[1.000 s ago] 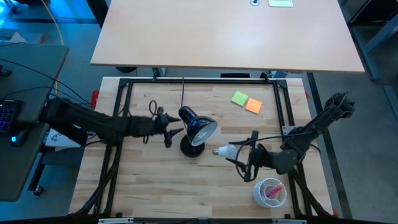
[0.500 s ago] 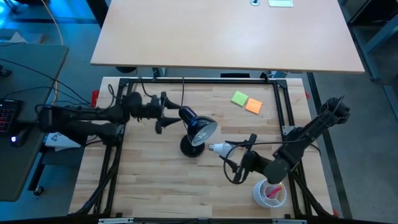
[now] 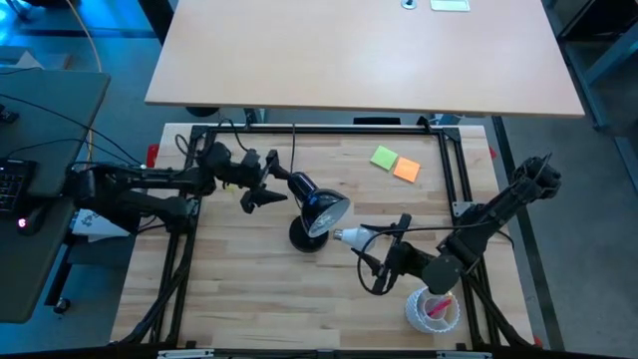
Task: Screw lightbulb
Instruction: Insert the white lightbulb into the black lamp
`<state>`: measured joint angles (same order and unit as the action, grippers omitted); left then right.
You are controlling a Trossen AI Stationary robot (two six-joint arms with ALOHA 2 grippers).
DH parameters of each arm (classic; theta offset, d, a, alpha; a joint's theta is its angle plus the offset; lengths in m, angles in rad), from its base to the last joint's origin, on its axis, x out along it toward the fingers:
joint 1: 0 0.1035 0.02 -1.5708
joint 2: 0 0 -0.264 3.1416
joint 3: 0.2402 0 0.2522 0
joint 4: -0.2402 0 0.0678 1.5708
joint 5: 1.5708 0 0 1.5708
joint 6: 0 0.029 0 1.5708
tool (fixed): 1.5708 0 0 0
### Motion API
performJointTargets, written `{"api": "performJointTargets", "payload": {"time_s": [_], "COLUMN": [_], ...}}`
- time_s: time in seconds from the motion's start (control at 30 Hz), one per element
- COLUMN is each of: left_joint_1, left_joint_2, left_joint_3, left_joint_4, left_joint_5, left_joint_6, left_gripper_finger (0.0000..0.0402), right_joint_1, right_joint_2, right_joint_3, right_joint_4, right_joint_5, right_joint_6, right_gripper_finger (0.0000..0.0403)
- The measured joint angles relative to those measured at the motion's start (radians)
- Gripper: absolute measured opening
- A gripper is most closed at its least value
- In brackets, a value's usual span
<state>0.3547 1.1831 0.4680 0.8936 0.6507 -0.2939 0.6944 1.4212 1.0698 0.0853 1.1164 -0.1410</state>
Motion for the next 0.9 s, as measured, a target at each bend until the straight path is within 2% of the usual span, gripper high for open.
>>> {"api": "performJointTargets", "payload": {"time_s": [0.2,0.43,0.63,0.9], "left_joint_1": [-0.028,-0.042,-0.048,-0.164], "left_joint_2": [0.084,0.098,0.095,0.095], "left_joint_3": [0.058,0.124,0.131,0.131], "left_joint_4": [0.027,0.041,0.034,-0.042], "left_joint_5": [-0.004,-0.001,-0.005,-0.012], "left_joint_6": [0.033,0.052,0.037,0.053], "left_gripper_finger": [0.0292,0.0292,0.0292,0.0292], "right_joint_1": [-0.032,-0.04,-0.041,-0.078], "right_joint_2": [0.0,-0.001,-0.006,-0.05], "right_joint_3": [0.0,0.0,0.0,0.0], "right_joint_4": [-0.009,-0.02,-0.039,-0.153], "right_joint_5": [-0.004,-0.024,0.056,0.065], "right_joint_6": [0.002,0.003,-0.005,0.009], "right_gripper_finger": [0.0255,0.0255,0.0255,0.0255]}}
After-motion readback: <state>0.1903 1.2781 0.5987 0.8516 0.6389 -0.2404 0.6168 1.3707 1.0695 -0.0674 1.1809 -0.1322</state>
